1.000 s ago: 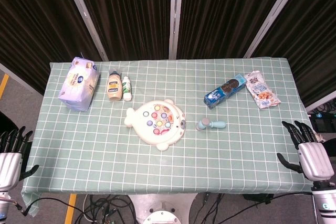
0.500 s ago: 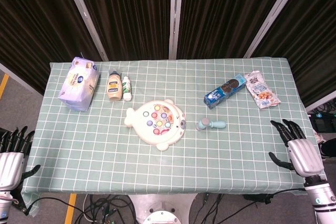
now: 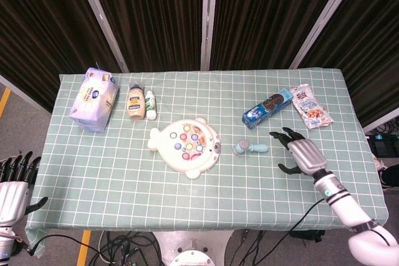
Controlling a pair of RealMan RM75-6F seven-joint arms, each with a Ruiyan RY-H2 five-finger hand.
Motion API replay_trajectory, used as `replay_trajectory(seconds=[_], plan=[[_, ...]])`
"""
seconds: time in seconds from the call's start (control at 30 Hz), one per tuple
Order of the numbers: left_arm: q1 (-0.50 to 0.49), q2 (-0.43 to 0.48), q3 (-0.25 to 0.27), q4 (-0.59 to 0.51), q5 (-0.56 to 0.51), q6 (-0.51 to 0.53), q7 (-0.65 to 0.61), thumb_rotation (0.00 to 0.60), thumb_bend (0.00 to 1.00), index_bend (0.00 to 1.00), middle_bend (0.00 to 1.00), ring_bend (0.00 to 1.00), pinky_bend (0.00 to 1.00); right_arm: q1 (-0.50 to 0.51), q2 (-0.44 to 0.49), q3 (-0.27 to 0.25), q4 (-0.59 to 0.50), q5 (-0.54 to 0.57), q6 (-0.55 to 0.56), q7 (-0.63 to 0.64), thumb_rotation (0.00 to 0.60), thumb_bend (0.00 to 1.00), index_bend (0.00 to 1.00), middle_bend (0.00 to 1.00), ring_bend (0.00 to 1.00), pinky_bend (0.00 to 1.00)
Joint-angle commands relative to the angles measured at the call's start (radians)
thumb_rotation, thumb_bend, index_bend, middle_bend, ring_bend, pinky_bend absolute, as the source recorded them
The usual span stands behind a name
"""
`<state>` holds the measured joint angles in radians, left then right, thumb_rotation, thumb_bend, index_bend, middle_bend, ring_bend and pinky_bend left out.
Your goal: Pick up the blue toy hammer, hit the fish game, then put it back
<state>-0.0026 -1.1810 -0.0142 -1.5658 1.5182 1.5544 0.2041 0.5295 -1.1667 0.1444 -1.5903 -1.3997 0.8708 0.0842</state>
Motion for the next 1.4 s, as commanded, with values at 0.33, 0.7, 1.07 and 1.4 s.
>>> replay_trajectory(seconds=[0.33,0.7,1.07,1.4], plan=[[-0.01,0.006,-0.003,0.011,-0.008,-0.018,-0.016,0.6,0.02,0.11,0.02,0.0,0.0,0.139,-0.227,0.031,0.22,0.114,-0.134,-0.02,0.6,0.22,0.2,0.27,0.12,0.19],[-0.007,0.015,0.002,0.008,-0.012,-0.02,-0.017,0.6,0.03,0.12,0.02,0.0,0.0,0.175,-0.325,0.023,0.332,0.101,-0.136,0.04,0.6,0.27,0.32,0.34,0.2,0.27],[-0.007,0.016,0.005,0.008,-0.008,-0.019,-0.018,0.6,0.03,0.12,0.02,0.0,0.0,0.169,-0.344,0.011,0.358,0.089,-0.101,0.068,0.6,0.28,0.37,0.41,0.27,0.36],[-0.007,0.013,0.005,0.015,-0.011,-0.022,-0.023,0.6,0.03,0.12,0.02,0.0,0.0,0.17,-0.351,0.005,0.377,0.087,-0.091,0.081,0.6,0.3,0.39,0.45,0.32,0.41]])
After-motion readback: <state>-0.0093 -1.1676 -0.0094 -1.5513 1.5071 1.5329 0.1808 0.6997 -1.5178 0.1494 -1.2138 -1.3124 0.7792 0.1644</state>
